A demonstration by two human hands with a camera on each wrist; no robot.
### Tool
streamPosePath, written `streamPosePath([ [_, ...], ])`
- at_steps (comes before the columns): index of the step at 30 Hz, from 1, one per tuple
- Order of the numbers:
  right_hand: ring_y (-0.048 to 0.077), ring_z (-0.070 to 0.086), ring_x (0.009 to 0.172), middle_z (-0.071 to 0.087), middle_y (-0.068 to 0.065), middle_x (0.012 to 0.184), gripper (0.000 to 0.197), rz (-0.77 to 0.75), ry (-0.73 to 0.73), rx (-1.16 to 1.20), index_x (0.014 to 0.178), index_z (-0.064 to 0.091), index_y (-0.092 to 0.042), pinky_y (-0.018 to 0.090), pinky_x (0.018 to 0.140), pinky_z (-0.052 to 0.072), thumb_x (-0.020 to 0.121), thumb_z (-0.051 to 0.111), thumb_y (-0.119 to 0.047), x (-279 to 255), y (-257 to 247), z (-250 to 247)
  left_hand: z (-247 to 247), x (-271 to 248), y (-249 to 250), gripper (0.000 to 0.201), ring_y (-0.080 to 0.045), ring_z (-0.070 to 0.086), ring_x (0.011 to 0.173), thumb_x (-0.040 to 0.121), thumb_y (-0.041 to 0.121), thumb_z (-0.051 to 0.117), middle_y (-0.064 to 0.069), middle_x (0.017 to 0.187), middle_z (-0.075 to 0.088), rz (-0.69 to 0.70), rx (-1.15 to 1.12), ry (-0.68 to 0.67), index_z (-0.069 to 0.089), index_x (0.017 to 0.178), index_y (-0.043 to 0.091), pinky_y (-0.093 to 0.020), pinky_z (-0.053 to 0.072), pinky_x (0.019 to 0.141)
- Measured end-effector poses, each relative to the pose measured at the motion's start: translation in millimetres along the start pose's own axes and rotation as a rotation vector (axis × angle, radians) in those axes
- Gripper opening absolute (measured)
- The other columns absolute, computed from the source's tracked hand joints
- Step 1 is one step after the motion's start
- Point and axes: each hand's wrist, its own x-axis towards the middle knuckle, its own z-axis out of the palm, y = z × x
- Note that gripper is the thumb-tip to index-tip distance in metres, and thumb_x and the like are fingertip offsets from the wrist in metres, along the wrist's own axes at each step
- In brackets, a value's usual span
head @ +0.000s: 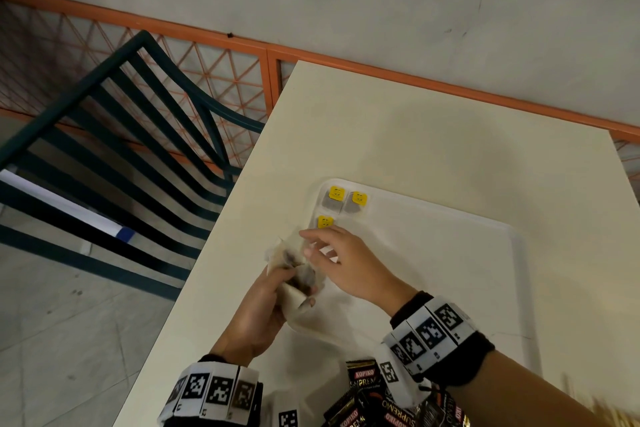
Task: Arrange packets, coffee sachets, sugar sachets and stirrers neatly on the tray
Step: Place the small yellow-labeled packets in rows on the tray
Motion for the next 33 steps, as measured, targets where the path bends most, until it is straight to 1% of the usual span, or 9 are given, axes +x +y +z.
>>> streamPosePath([
  [4,0.005,0.050,0.099,0.052,-0.007,0.113,0.041,0.000,-0.102,0.039,0.125,0.054,-0.026,0.017,0.081,0.043,0.085,0.064,-0.028,-2.7,-7.5,2.1,3.3,-2.2,-2.2,0.019,-0.019,0.061,0.073,0.095,0.011,0.044,-0.010,0.082,0.061,-0.007,0.196,-0.058,0.055,0.109,0.005,-0.031,0.052,0.060],
  [8,0.010,0.054,0.094,0.059,-0.007,0.101,0.018,0.001,-0.050,0.104,0.098,0.066,-0.021,0.026,0.081,0.046,0.080,0.070,-0.020,-4.9,-6.7,-1.1,4.0,-5.3,-3.3,0.022,-0.020,0.062,0.075,0.095,0.013,0.045,-0.010,0.087,0.064,-0.014,0.325,-0.088,0.054,0.115,0.014,-0.035,0.053,0.065],
  [11,0.011,0.057,0.082,0.062,-0.005,0.086,0.014,0.091,-0.008,0.267,0.083,0.059,-0.025,0.027,0.078,0.046,0.081,0.069,-0.016,-6.0,-4.8,-4.7,4.9,-6.1,-3.2,0.024,-0.021,0.059,0.075,0.094,0.010,0.047,-0.010,0.084,0.063,-0.010,0.353,-0.069,0.055,0.117,0.012,-0.036,0.053,0.066],
  [14,0.016,0.055,0.075,0.062,0.005,0.082,0.014,0.144,0.039,0.380,0.089,0.053,-0.022,0.028,0.077,0.047,0.087,0.061,-0.011,-7.4,-3.5,-11.3,4.8,-6.8,-2.7,0.015,-0.020,0.057,0.070,0.093,0.008,0.047,-0.011,0.081,0.059,-0.019,0.343,-0.044,0.056,0.106,0.007,-0.032,0.053,0.063],
  [17,0.009,0.057,0.068,0.061,-0.001,0.074,0.019,0.165,0.073,0.505,0.106,0.053,-0.015,0.022,0.069,0.052,0.092,0.051,-0.003,-10.6,-3.7,-20.6,3.0,-7.5,-1.4,0.014,-0.018,0.057,0.069,0.094,0.010,0.046,-0.013,0.084,0.059,-0.009,0.327,-0.022,0.057,0.102,0.006,-0.030,0.054,0.060],
  [20,0.012,0.059,0.068,0.060,0.005,0.083,0.017,0.213,0.118,0.630,0.100,0.056,-0.013,0.024,0.065,0.053,0.093,0.047,-0.002,-13.0,-2.4,-24.8,1.5,-5.6,-0.5,0.016,-0.018,0.057,0.069,0.095,0.012,0.045,-0.011,0.086,0.059,0.003,0.265,0.022,0.058,0.101,0.006,-0.029,0.053,0.056],
  [25,0.013,0.055,0.060,0.053,0.009,0.076,0.019,0.281,0.120,0.851,0.092,0.053,-0.012,0.024,0.058,0.050,0.094,0.041,0.003,-17.2,-2.4,-24.4,2.3,-7.1,3.1,0.026,-0.019,0.054,0.069,0.095,0.024,0.043,-0.013,0.080,0.055,0.061,0.175,-0.020,0.056,0.103,0.002,-0.027,0.050,0.056],
  [28,0.011,0.056,0.061,0.056,0.007,0.076,0.014,0.286,0.053,0.778,0.096,0.054,-0.009,0.023,0.057,0.049,0.094,0.043,0.001,-19.1,-5.2,-18.9,6.2,-7.0,2.5,0.036,-0.015,0.057,0.071,0.085,0.031,0.053,-0.009,0.083,0.060,0.085,0.181,-0.081,0.058,0.109,0.005,-0.026,0.051,0.060],
  [33,0.009,0.059,0.075,0.060,0.000,0.082,0.010,0.264,0.104,0.620,0.090,0.057,-0.012,0.024,0.069,0.050,0.092,0.050,-0.005,-18.7,-2.0,-18.7,2.9,-7.3,0.1,0.032,-0.013,0.060,0.067,0.075,0.016,0.062,-0.009,0.085,0.063,0.104,0.149,-0.064,0.059,0.104,0.003,-0.024,0.052,0.057],
])
